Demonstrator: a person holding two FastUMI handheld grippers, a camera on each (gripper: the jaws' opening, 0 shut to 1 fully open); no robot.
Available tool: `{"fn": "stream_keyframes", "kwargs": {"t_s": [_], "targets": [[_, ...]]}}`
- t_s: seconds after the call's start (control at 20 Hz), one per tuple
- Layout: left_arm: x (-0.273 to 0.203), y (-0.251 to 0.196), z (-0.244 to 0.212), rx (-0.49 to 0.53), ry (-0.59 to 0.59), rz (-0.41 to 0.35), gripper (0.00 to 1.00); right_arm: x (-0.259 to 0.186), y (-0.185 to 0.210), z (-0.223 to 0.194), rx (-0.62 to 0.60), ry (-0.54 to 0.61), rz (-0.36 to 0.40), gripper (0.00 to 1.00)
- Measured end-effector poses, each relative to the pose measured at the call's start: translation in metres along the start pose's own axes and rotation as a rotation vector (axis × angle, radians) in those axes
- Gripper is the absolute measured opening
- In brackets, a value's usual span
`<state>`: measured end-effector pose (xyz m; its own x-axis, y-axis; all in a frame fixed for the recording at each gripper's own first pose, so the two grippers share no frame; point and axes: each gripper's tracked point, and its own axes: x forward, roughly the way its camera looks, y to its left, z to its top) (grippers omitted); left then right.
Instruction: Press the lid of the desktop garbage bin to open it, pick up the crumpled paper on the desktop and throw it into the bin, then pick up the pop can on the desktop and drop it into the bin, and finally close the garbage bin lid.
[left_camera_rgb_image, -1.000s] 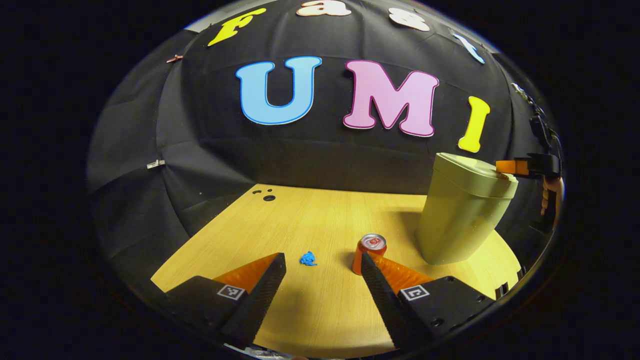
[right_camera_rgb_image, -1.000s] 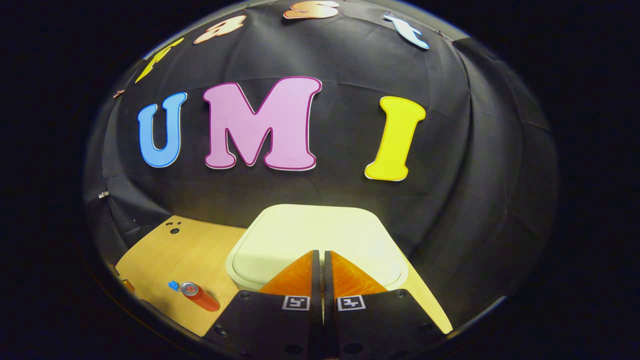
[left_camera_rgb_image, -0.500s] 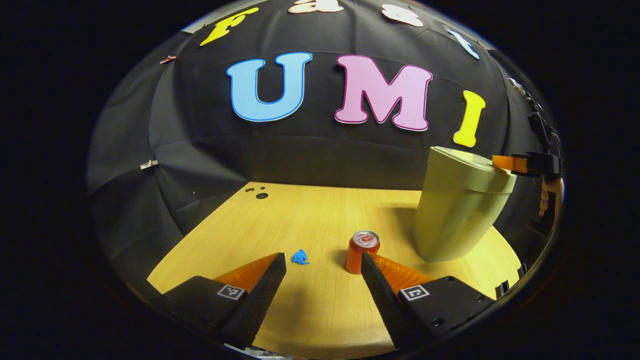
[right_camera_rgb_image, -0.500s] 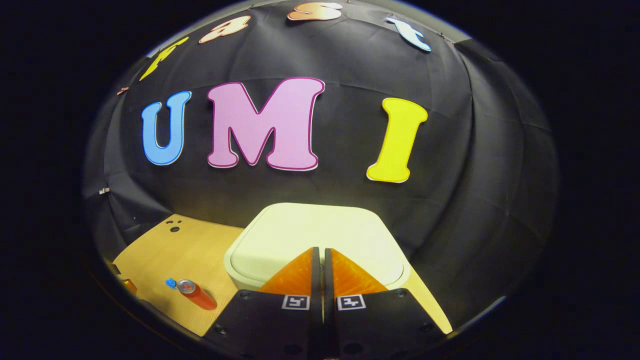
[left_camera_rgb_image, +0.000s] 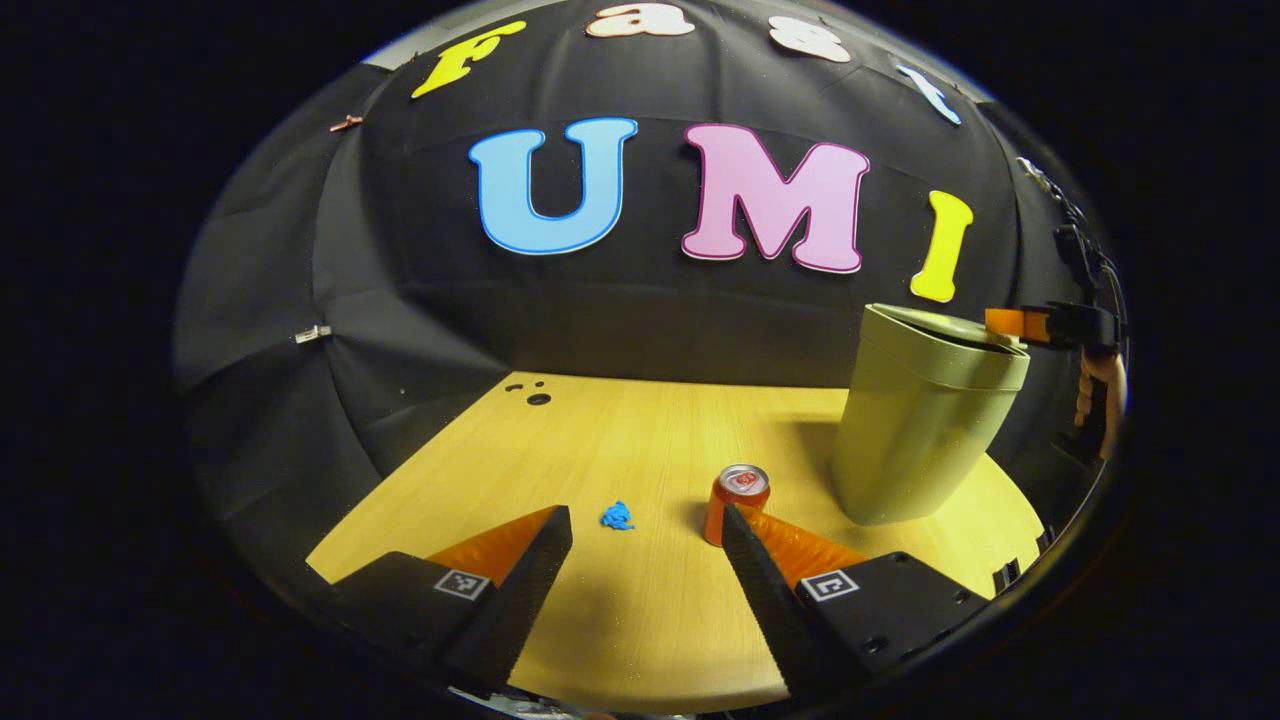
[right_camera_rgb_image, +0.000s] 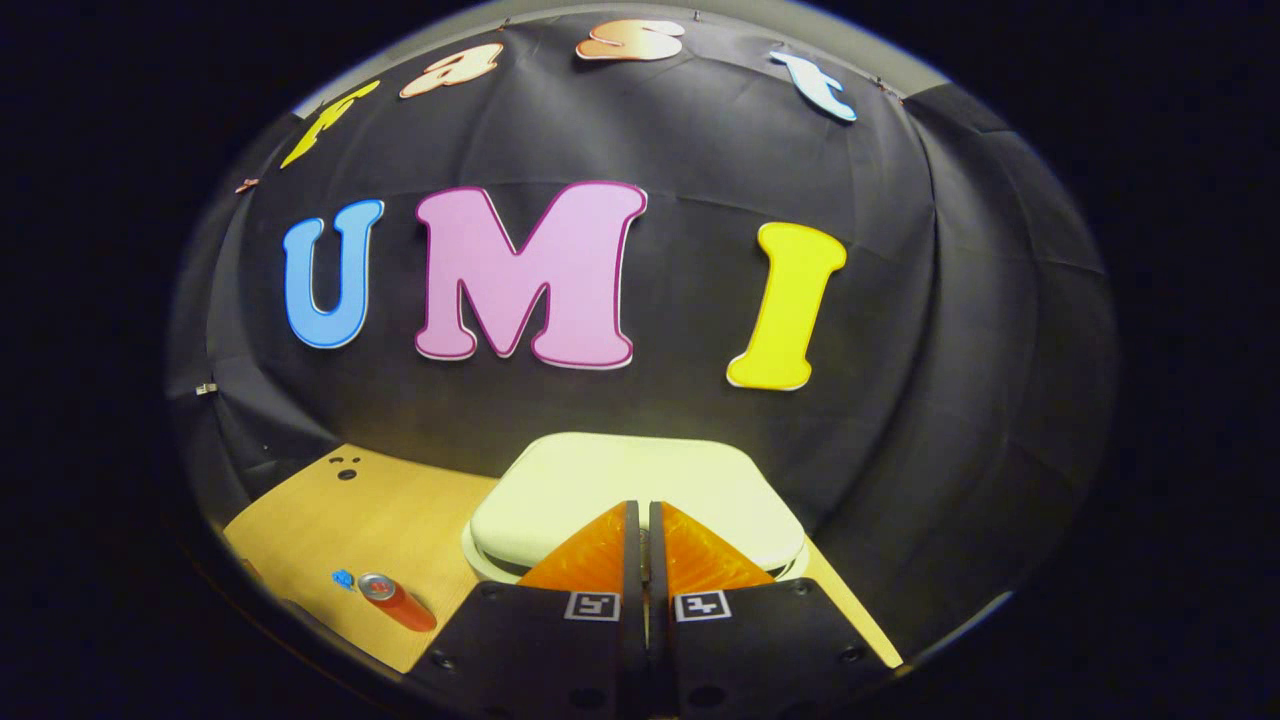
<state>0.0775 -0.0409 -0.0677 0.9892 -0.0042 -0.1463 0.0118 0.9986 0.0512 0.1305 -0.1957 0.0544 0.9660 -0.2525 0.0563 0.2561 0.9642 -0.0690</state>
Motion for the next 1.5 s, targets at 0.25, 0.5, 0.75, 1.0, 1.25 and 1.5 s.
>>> {"fn": "stream_keyframes", "kwargs": {"t_s": [0.25,0.5,0.75,1.0,1.25,1.5], "targets": [[-0.023,0.020,-0.001,-0.001,-0.027,-0.006,0.97,-0.023,0.003,0.035,0.013,-0.051,-0.019,0.05],[-0.046,0.040,0.002,-0.016,-0.065,-0.026,0.97,-0.061,0.023,0.035,0.045,-0.034,-0.017,0.05],[-0.060,0.051,0.002,-0.026,-0.094,-0.089,0.97,-0.105,0.053,0.033,0.090,-0.014,0.000,0.05],[-0.055,0.062,0.014,-0.022,-0.116,-0.102,0.97,-0.133,0.078,0.021,0.096,0.007,0.039,0.05],[-0.030,0.074,0.015,-0.062,-0.094,-0.095,0.97,-0.130,0.093,-0.013,0.082,0.066,0.067,0.11],[0.016,0.088,0.006,-0.128,-0.020,-0.078,0.97,-0.124,0.112,-0.049,0.054,0.148,0.144,0.65]]}}
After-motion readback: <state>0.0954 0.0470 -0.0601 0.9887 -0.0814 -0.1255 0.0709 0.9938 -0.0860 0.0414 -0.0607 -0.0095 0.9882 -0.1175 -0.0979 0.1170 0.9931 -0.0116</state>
